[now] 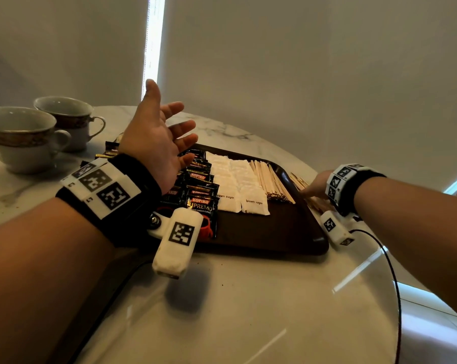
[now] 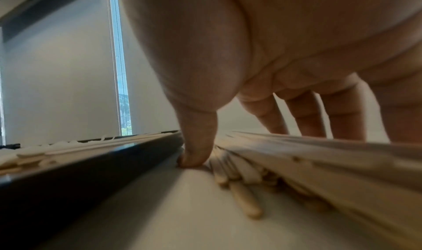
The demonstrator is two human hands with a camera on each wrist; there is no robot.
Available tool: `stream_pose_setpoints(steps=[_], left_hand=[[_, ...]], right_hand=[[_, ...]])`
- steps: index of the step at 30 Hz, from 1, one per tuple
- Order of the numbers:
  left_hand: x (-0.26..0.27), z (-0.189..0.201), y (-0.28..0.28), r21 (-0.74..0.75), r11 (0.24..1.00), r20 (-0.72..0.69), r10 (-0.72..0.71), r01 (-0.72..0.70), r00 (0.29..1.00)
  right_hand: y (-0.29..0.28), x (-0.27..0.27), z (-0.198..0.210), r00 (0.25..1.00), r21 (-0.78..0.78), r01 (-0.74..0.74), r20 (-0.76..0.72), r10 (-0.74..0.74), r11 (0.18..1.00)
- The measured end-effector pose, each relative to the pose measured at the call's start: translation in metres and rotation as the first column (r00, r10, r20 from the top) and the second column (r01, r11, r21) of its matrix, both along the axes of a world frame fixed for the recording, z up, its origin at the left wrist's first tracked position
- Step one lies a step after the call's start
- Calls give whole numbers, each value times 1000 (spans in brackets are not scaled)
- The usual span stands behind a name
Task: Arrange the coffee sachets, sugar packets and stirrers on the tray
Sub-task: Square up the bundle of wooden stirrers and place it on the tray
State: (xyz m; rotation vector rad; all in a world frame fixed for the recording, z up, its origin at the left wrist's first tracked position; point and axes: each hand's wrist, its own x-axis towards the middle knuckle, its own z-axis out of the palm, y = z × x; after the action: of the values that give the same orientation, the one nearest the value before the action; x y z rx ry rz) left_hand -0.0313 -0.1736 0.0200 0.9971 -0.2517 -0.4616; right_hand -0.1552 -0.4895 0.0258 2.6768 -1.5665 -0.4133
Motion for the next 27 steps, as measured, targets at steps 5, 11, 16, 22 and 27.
stream_pose_setpoints(steps=[5,11,16,22,27], left_hand=[[2,-1,-1,-2,1000,-7,-2,2,1000],[0,-1,0,3,1000,-5,-10,10,1000],[-2,1,2,-6,1000,6,-20,20,1000],[-6,3,5,-10,1000,6,-14,14,1000],[-5,4,6,-19,1000,-9,-17,17,1000]], right_hand=[[-12,6,-1,1000,-51,-15,13,16,999],[-14,5,-3,999,-109,-52,1,52,993],[-10,2,-7,997,-94,-80,-20,78,992],[-8,1,-15,986,-128,-146,-98,134,981],[-17,-7,-13,994,-98,-106,4,107,990]])
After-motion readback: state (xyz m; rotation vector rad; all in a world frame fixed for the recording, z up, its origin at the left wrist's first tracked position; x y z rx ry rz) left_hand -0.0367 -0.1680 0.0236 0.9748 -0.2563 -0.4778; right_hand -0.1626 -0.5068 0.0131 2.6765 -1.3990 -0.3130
